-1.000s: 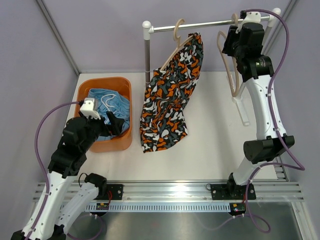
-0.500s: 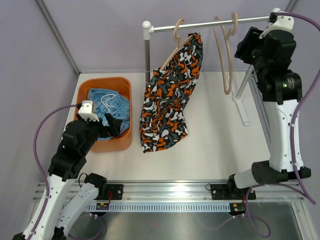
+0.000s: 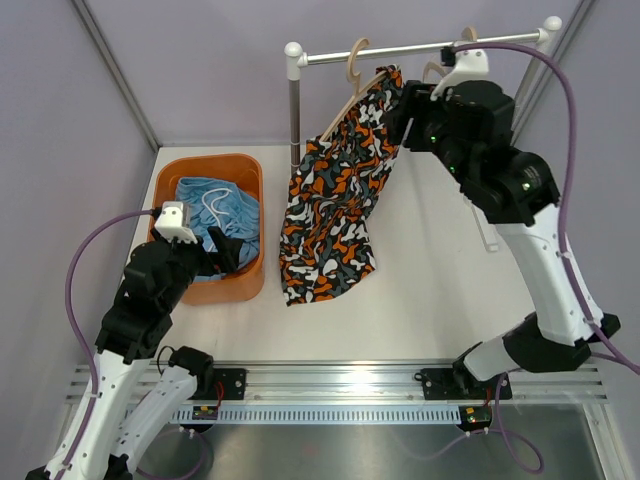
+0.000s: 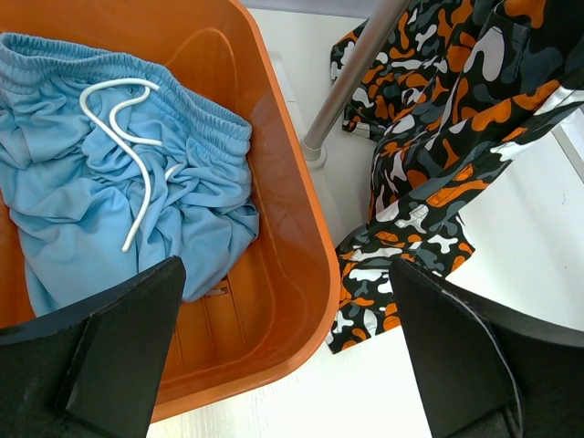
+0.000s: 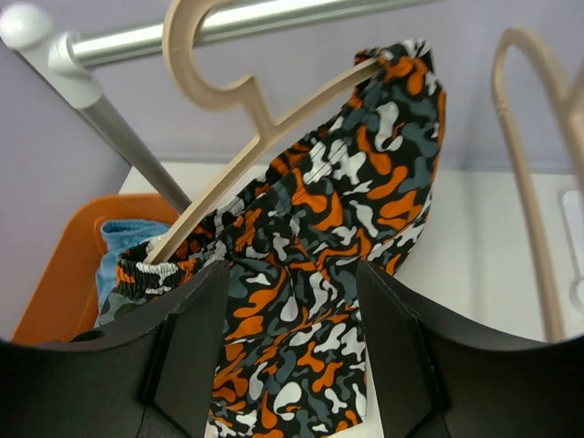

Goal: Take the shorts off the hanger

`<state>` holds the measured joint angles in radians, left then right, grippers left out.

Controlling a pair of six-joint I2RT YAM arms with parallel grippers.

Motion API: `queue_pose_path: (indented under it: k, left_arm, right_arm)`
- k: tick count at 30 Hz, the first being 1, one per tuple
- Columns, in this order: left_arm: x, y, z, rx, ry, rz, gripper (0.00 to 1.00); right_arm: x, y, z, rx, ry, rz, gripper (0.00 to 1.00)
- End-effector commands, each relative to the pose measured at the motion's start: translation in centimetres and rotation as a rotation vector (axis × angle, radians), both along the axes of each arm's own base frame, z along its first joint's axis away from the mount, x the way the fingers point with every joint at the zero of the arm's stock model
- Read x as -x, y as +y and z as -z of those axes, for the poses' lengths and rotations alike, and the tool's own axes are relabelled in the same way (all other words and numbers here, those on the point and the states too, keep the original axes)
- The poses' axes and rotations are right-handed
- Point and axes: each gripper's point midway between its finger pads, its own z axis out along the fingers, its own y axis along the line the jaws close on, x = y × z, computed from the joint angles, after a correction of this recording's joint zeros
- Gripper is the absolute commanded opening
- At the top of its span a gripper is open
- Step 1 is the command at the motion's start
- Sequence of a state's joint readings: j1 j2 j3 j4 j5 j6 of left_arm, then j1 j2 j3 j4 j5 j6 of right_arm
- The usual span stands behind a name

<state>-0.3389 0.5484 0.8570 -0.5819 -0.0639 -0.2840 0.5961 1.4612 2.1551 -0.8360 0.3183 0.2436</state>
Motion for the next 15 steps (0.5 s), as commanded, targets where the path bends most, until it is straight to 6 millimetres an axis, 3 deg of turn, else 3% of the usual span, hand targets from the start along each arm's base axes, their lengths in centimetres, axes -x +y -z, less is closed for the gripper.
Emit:
queue_pose_path:
  k: [1,5,6,15]
  left_arm:
    - [-0.4,0.3,-0.8,-0.004,-0.048,-0.016,0.99]
    - [-0.4,0.4,-0.8,-0.006,-0.048,-0.02,0.99]
    - [-0.5,0.4,-0.8,-0.007,-0.047,-0.02,0.99]
    - [-0.4,0.5,-0.6,-0.013,-0.044,-0.028,0.99]
  right_arm:
    - [-1.2,2.3,0.7,-0.008,0.005,0.029,0.67]
    - [-3.1,4.9,0.7,-0.024,-0.006,0.015,0.69]
    - [-4.2,5.7,1.6,-0.013,0.01,0.022,0.69]
    - [-8.6,6.9,2.6,-0.064,-0.029,0.147,0.78]
